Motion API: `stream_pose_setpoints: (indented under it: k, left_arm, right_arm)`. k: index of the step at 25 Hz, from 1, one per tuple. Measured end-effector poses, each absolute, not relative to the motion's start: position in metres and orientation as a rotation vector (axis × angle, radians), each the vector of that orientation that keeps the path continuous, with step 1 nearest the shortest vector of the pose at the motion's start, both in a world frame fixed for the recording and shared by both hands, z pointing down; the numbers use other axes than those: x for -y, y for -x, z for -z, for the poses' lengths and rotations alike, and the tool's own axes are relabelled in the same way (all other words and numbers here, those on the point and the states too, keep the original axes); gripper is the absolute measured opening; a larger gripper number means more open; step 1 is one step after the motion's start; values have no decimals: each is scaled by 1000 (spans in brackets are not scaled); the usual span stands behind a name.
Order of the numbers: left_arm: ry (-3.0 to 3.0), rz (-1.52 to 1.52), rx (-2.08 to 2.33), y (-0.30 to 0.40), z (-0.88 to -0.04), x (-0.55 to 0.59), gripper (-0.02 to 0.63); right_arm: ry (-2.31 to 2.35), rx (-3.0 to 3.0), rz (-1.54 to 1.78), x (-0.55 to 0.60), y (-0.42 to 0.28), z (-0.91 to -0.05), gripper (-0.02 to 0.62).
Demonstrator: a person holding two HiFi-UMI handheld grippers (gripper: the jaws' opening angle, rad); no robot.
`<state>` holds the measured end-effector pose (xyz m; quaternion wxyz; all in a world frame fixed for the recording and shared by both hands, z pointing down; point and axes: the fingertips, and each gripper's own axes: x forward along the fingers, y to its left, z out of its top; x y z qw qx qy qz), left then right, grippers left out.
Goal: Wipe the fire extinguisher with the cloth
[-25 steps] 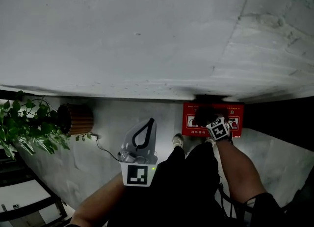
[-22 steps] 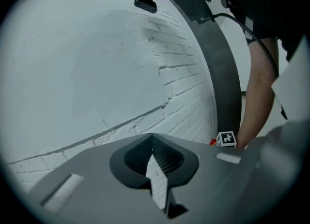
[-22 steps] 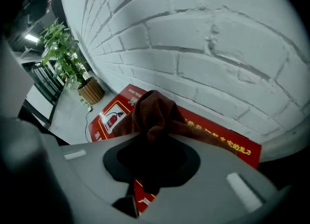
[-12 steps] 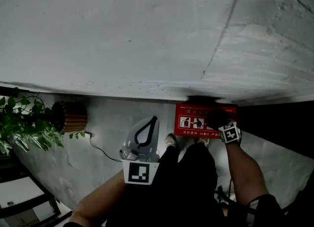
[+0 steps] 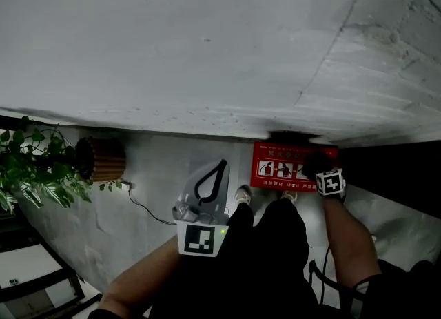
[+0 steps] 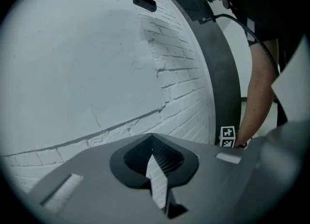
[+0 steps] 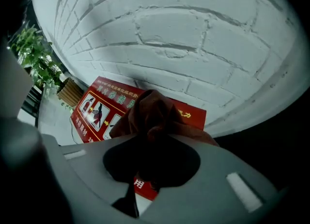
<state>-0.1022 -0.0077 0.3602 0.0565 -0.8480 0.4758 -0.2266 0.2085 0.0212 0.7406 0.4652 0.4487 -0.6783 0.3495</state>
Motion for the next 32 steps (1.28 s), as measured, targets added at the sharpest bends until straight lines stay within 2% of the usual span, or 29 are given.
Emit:
stream_pose_setpoints:
  k: [11, 16, 23, 32]
  left_arm:
    - [2548, 752, -1461, 157, -370, -11, 0]
    - [2512, 800, -1484, 180, -371, -15, 0]
    - [2511, 816, -1442, 181, -368, -11, 0]
    - [2593, 743, -1274, 118, -364, 6, 0]
  right_arm:
    - [-789, 2012, -698, -26, 27, -730, 58]
    - [-697, 2034, -710, -38, 79, -741, 58]
    - [-633, 2020, -668, -50, 72, -756, 58]
    - [-797, 1946, -762, -54, -20, -754, 58]
